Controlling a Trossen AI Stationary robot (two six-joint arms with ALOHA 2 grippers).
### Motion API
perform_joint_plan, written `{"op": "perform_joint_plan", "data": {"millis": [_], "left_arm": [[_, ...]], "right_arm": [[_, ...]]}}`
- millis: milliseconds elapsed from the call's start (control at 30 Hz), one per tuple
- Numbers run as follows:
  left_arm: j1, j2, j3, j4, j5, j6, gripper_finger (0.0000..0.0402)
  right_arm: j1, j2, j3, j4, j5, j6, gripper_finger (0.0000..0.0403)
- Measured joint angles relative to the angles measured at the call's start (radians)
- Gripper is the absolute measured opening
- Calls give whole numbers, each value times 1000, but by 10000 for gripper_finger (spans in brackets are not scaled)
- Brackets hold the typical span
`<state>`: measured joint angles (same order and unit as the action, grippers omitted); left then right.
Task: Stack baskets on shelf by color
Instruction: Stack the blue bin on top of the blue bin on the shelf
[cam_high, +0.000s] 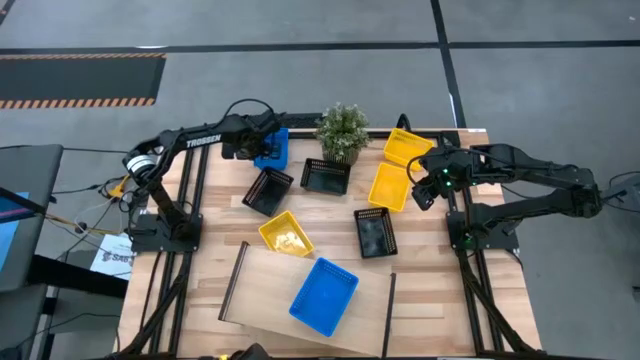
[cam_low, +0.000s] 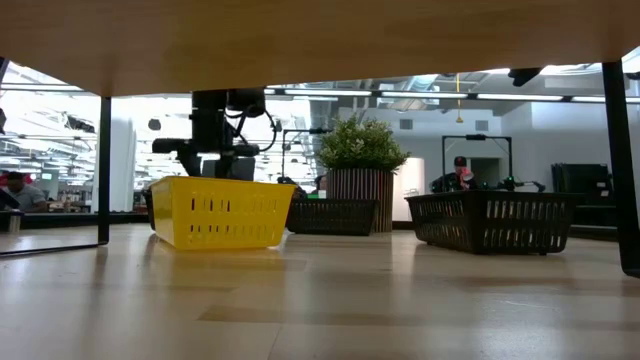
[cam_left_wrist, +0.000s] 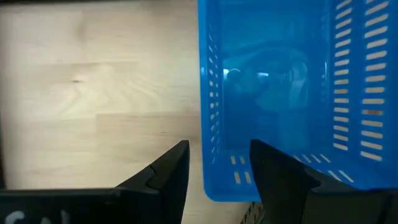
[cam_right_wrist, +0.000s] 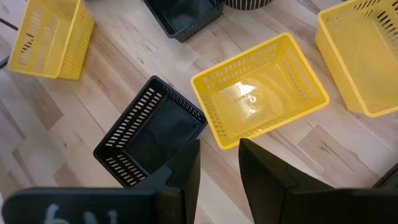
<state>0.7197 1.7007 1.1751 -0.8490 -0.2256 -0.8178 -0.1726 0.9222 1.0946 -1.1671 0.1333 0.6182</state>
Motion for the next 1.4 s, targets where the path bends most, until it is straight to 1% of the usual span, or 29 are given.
{"op": "perform_joint_plan", "data": {"millis": [200, 267, 367, 533, 567, 800, 967, 1100, 1233, 1400], "left_arm": [[0, 2, -63, 80, 34, -4, 154], [0, 2, -75, 88, 34, -7, 145], [1, 2, -85, 110, 32, -7, 111], [1, 2, -85, 128, 23, 17, 23], [1, 2, -85, 130, 22, 17, 12], [-4, -6, -85, 141, 18, -25, 3], [-13, -51, -85, 144, 15, -61, 1], [-22, -122, -85, 142, -3, -94, 1], [-28, -208, -85, 125, -1, -111, 0], [-77, -360, -85, 103, 11, -132, 0]], "right_arm": [[0, 0, 0, 0, 0, 0, 133], [0, 0, 0, 0, 0, 1, 133], [0, 0, 0, 0, 0, 2, 133], [0, 0, 0, 0, 0, 2, 134], [0, 0, 0, 0, 0, 2, 133], [0, 0, 0, 0, 0, 2, 134], [0, 0, 0, 0, 0, -6, 133], [0, 0, 0, 0, 0, -24, 134], [0, 0, 0, 0, 0, -43, 134], [0, 0, 0, 0, 0, -52, 133]]}}
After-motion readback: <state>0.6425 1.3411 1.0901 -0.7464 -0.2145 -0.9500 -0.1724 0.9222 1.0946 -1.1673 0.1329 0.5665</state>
